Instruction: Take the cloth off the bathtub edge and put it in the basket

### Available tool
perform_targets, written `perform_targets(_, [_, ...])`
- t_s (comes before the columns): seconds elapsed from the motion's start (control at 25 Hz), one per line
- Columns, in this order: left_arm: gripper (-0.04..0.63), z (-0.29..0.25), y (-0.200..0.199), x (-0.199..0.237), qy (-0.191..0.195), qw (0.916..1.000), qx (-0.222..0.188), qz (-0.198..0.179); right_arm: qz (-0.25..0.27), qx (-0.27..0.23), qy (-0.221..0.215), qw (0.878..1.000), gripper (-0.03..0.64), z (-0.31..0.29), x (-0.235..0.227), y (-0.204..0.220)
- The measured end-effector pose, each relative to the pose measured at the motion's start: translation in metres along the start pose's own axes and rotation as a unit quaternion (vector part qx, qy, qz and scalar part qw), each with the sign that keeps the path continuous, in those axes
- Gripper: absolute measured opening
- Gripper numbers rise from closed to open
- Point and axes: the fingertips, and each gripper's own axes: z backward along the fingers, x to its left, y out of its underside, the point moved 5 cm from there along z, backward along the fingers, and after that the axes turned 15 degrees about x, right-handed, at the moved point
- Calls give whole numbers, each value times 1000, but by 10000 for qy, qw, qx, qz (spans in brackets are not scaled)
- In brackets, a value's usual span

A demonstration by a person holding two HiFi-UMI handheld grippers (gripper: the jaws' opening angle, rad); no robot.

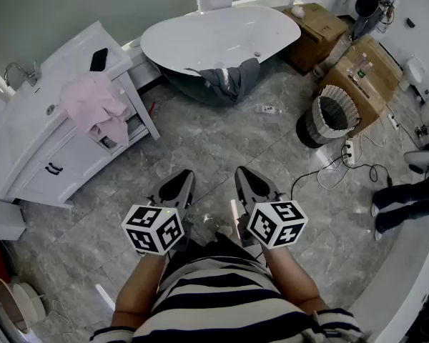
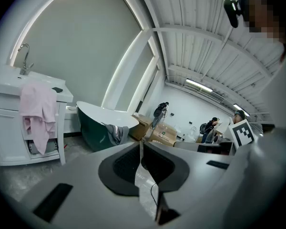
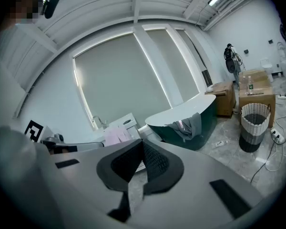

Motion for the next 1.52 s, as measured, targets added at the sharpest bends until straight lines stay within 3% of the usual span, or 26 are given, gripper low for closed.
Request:
perform_targets(0.36, [37,-28,-20,2,200,9996,-45,190,314,-86,211,9992,26,-8,-21,-23])
perform_targets(0.52, [37,-40,-26,0,191,9997,-94,92,320,-73,266,9991,26,-12,-33,-29])
perform_targets(0.72, [37,-54,-30,1,159,9998,-71,125,125,-132,130,9998,26,-17,-48,-33])
perform_targets(1.0, [37,-69,-31,4,427,9989,42,199,56,-124,-38,9999,26,-31,-65,-37])
perform_targets(1.2, [37,-85,-42,19,387,9991,169,88,35,-2,-107,9999,26,-50,-73,-40])
perform_targets(1.52, [37,-134,-92,62,842,9960,277,-101,56,-74,26,10000,26,-104,-88,-81])
